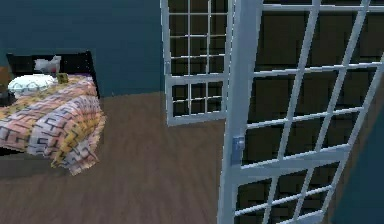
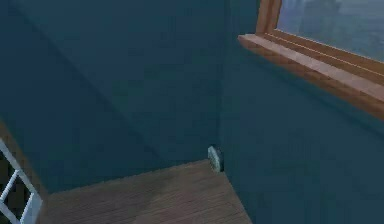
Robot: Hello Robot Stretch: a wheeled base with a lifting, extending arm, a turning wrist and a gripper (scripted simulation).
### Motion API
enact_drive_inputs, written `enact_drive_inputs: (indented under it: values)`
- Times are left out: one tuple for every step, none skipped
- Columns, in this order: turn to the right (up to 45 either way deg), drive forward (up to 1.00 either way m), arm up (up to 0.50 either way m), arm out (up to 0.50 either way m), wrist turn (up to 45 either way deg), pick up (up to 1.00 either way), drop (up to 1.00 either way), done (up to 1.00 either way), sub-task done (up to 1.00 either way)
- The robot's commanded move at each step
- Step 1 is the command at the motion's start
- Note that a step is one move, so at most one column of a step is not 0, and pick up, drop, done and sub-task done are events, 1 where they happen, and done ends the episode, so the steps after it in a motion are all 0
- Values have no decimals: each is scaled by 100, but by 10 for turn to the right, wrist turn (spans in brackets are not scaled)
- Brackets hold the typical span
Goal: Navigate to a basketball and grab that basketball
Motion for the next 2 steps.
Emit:
enact_drive_inputs:
  values:
    - [-390,0,0,0,0,0,0,0,0]
    - [0,55,0,0,0,0,0,0,0]
